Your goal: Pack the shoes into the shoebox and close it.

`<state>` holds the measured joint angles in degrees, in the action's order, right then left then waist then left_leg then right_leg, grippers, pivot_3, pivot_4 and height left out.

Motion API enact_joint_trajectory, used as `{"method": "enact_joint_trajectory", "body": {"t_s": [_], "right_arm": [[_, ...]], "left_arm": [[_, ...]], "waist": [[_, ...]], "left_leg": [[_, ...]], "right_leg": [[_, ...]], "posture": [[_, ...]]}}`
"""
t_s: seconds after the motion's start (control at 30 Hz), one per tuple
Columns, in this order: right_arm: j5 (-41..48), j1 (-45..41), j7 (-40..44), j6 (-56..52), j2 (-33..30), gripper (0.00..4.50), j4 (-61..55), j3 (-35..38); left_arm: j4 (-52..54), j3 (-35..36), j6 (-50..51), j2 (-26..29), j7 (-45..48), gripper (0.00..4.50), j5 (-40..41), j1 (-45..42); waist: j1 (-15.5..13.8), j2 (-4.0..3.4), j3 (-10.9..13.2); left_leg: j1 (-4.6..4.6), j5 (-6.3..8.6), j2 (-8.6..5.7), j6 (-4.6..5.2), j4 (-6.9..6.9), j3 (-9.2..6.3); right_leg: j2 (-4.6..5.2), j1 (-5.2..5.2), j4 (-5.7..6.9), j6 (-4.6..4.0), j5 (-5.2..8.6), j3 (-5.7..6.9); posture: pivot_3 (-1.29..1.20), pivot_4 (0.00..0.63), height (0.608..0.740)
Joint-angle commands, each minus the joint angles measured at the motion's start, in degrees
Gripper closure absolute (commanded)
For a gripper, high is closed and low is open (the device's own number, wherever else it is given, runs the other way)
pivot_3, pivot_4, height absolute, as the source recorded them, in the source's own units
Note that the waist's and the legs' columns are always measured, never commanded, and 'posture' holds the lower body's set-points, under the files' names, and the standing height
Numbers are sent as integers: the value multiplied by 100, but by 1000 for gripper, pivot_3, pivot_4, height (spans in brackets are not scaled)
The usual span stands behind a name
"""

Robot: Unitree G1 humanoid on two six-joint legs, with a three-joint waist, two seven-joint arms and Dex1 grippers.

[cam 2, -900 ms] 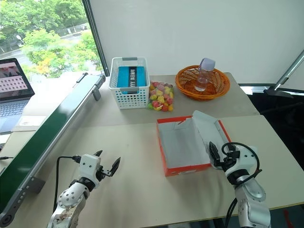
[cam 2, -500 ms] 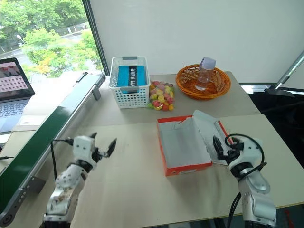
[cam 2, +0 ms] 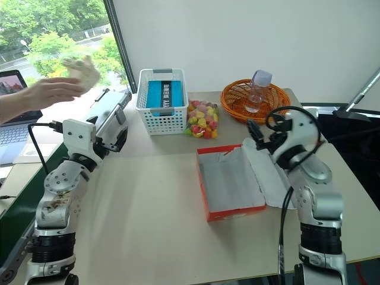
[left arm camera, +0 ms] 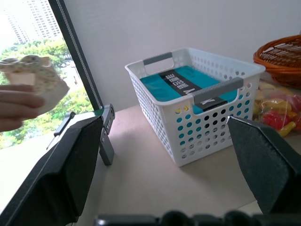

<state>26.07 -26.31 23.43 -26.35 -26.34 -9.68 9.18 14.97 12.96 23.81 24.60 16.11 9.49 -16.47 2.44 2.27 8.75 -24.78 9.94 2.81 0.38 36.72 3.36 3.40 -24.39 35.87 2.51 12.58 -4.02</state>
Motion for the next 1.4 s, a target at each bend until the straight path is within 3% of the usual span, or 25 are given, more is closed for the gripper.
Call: {"method": "enact_joint_trajectory", "body": {"t_s": [0.03, 0.37, 0.53, 0.83, 1.33, 1.4], "right_arm": [[50, -331, 321, -38, 52, 103, 33, -247], [-37, -614, 989, -45, 249, 103, 278, -922], [-97, -628, 1045, -81, 370, 103, 209, -1100], [-275, -625, 953, -92, 548, 103, 171, -1175], [-363, -565, 860, -96, 501, 103, 124, -1083], [-389, -573, 858, -92, 470, 0, 120, -1078]], "left_arm": [[436, 352, 471, 210, -107, 0, 133, -47], [553, 1245, 1776, 548, -384, 0, 462, -170], [187, 1410, 1901, 939, -257, 0, 487, -294], [-2303, 1184, 1371, 1632, 221, 0, 412, -1340], [-5720, 830, -172, 1812, 696, 0, 149, -2264], [-5741, 841, -192, 1760, 772, 413, 220, -2243]], "waist": [[-3, 0, 0], [-17, 5, 3], [-16, 10, 5], [-26, 16, 8], [-26, 23, 11], [-45, 23, 11]], "left_leg": [[-1, 0, 0, 0, -1, -1], [-2, 1, 1, 0, -1, -5], [-2, 1, 0, -1, -1, -5], [-3, 2, 0, -4, -2, -4], [-19, 3, 3, -6, -5, 0], [-17, 3, 2, -6, -4, 0]], "right_leg": [[-1, 0, -1, 0, 0, 1], [0, 0, 1, -3, 0, 8], [1, 0, 1, -5, -1, 9], [1, -8, 2, -10, -1, 13], [3, -30, 13, -17, -4, 17], [3, -31, 20, -17, -4, 17]], "posture": [[0, 150, 740], [0, 150, 740], [0, 150, 740], [0, 150, 740], [0, 150, 740], [0, 150, 740]]}}
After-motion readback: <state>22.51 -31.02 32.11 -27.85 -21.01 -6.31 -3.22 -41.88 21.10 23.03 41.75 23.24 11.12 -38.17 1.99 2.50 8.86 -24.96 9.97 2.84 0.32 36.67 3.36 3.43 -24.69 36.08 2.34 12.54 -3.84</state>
